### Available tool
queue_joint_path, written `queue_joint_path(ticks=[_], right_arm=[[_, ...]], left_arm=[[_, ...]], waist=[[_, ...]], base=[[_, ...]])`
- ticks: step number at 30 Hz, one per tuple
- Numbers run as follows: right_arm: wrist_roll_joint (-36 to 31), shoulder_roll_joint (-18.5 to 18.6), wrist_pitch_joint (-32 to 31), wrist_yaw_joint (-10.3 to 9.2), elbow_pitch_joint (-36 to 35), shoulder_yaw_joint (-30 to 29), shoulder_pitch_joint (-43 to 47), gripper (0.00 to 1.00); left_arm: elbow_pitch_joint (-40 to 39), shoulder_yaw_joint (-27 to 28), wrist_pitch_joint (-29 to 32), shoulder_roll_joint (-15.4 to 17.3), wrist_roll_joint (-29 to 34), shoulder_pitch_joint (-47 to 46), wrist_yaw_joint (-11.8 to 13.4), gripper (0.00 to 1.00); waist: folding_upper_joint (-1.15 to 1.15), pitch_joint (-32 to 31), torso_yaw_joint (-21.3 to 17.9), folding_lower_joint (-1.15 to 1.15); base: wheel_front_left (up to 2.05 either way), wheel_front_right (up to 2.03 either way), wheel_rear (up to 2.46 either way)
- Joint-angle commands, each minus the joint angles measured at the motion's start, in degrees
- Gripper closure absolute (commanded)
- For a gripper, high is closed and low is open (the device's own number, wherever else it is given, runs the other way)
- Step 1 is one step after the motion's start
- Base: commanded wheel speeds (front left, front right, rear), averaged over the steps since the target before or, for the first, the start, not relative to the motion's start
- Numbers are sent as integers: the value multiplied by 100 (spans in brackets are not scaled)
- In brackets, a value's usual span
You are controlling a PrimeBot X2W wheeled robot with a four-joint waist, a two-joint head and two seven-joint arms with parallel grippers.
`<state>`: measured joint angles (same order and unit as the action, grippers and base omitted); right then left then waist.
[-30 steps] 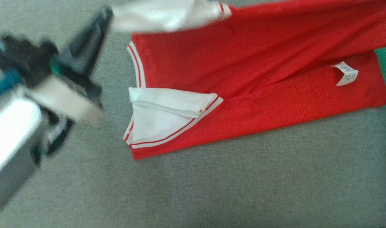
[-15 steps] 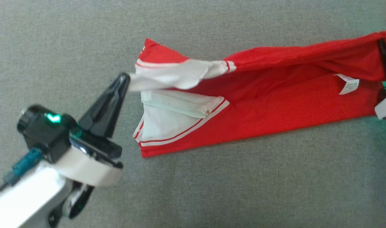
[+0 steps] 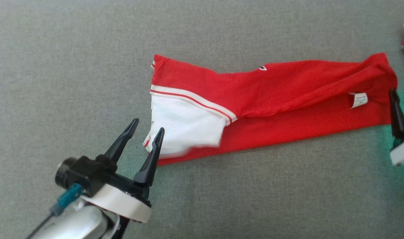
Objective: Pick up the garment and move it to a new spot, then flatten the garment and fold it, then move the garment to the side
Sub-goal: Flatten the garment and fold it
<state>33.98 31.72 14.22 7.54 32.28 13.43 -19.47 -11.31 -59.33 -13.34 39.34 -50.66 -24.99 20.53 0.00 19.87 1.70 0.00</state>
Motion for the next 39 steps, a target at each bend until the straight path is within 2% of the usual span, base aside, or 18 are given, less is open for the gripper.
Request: queue_joint_path(ticks=[1,4,7,11,13,16,19,20,22,23,29,34,39], right_arm=[[-63,88,77,-5,-182,-64,251,0],[-134,-135,77,-5,-419,-416,674,0],[-223,-350,77,-5,-699,-737,1001,0],[-287,-556,38,-5,-981,-1149,1183,0],[-317,-602,-33,-5,-1108,-1302,1134,0],[-419,-642,-229,-5,-1186,-1523,949,0],[-540,-685,-505,-5,-1062,-1740,690,0],[-540,-685,-505,-5,-1062,-1740,690,0],[-609,-707,-754,-5,-878,-1819,521,0],[-681,-692,-996,-5,-622,-1880,394,0],[-971,-782,-1466,-5,-19,-2245,480,0],[-993,-1113,-1734,-5,-8,-2461,665,0],[-817,-1376,-2261,-5,-128,-2426,736,2]], left_arm=[[-57,292,-94,61,12,23,87,0],[202,614,-155,-328,238,284,395,0],[240,1359,-162,-940,863,642,650,0],[261,2242,-164,-1744,1848,1250,664,0],[262,2514,-164,-2084,2281,1498,560,0],[309,2744,-164,-2481,2773,1771,271,0],[412,2878,-165,-2757,3170,1922,-10,0],[412,2878,-165,-2757,3170,1922,-10,0],[477,2961,-165,-2912,3358,1997,-180,0],[539,3047,-165,-3049,3501,2055,-339,0],[616,3366,-165,-3358,3774,2185,-667,0],[606,3577,-165,-3496,3928,2290,-859,0],[599,3700,-165,-3575,4047,2321,-1005,0]], waist=[[0,-122,5,0],[0,-293,23,0],[0,-408,96,0],[0,-513,273,0],[0,-543,380,0],[0,-572,566,0],[0,-581,753,0],[0,-581,753,0],[0,-587,852,0],[0,-588,931,0],[0,-565,1021,0],[0,-543,949,0],[0,-505,848,0]], base=[[0,0,0],[0,0,0],[0,0,0],[0,0,0],[0,0,0],[0,0,0],[0,0,0],[0,0,0],[0,0,0],[0,0,0],[0,0,0],[0,0,0],[0,0,0]])
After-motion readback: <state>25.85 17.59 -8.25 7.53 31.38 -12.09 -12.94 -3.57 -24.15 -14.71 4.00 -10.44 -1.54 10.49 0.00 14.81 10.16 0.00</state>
